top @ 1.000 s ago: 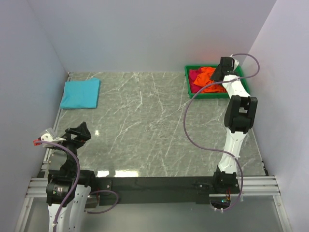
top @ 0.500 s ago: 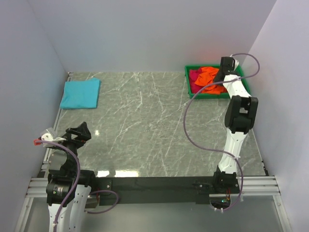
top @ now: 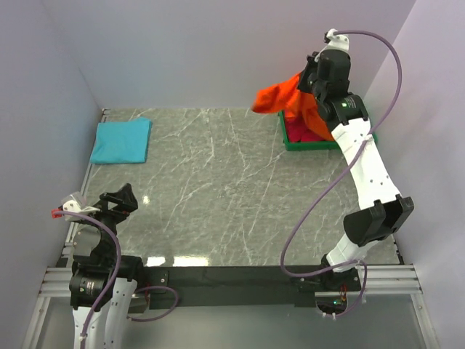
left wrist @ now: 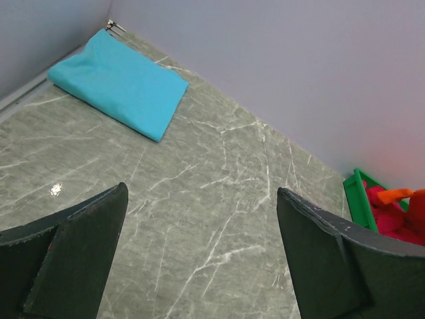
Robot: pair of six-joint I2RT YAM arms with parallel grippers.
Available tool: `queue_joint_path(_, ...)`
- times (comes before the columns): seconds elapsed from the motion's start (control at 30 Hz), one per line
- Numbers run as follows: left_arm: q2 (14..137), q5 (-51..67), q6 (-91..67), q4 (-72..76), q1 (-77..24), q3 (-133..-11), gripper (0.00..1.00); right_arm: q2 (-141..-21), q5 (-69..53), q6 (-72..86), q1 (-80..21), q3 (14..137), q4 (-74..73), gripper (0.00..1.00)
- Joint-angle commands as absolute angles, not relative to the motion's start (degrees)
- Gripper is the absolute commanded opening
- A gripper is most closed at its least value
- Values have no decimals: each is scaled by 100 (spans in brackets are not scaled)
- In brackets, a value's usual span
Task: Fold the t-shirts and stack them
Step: Grab the tshirt from the pile, then move the tshirt to the center of the board, then flatten the tshirt out
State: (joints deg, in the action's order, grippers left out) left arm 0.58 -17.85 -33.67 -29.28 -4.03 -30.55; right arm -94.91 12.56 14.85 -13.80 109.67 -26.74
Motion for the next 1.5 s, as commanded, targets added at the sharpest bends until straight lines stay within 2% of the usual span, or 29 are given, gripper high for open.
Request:
queue_joint_path(0.0, -334, -1696, -3278, -2760, -369, -3138, 99, -9510, 969, 1441, -1335, 11214, -2812, 0)
queue_joint_path(0.13, -343, -1696, -3287, -2751, -378, -3138, 99, -9194, 379, 1327, -2081, 11442, -2804, 0)
queue_joint_path(0.3, -308, -1643, -3261, -2716, -378, -3120, 99, -9158, -956, 1617, -3056, 12145, -2567, 0)
queue_joint_path(0.4, -290, -1626, -3252, -2698, -378, -3103, 100, -9316, -1737, 1828, -3400, 12796, -2356, 0)
queue_joint_path(0.5, -246, -1608, -3243, -2698, -378, -3111, 99, -9325, -2327, 2266, -3630, 12745, -1812, 0)
queue_joint_path(0.7, -185, -1582, -3243, -2698, -369, -3111, 99, -8791, -2830, 2821, -3814, 10568, -1248, 0)
queue_joint_path(0.83, -97, -1389, -3199, -2575, -387, -3059, 99, -7703, -1620, 2804, -3657, 7568, -730, 0)
queue_joint_path(0.93, 121, -1109, -3234, -2514, -378, -3085, 99, -7122, -907, 3039, -3078, 6124, -834, 0)
queue_joint_path(1.03, 368, -697, -3453, -2426, -395, -3059, 99, -6856, -186, 3409, -2340, 5242, -1431, 23)
queue_joint_path(1.07, 465, -520, -3619, -2391, -396, -3032, 99, -6821, -37, 3428, -2199, 5134, -1772, 39)
queue_joint_path(1.1, 683, -362, -3708, -2321, -396, -3006, 99, -6733, 443, 3419, -2145, 5063, -1932, 47)
queue_joint_path(1.17, 930, 95, -3919, -2224, -430, -2962, 99, -6645, 633, 3130, -2179, 4984, -2056, 61)
queue_joint_path(1.27, 1589, 534, -4095, -2180, -483, -2979, 99, -6600, 19, 2691, -2399, 5036, -1873, 64)
queue_joint_path(1.47, 3303, 1116, -4280, -2399, -615, -3129, 99, -7285, -966, 1794, -3539, 5510, -1951, 63)
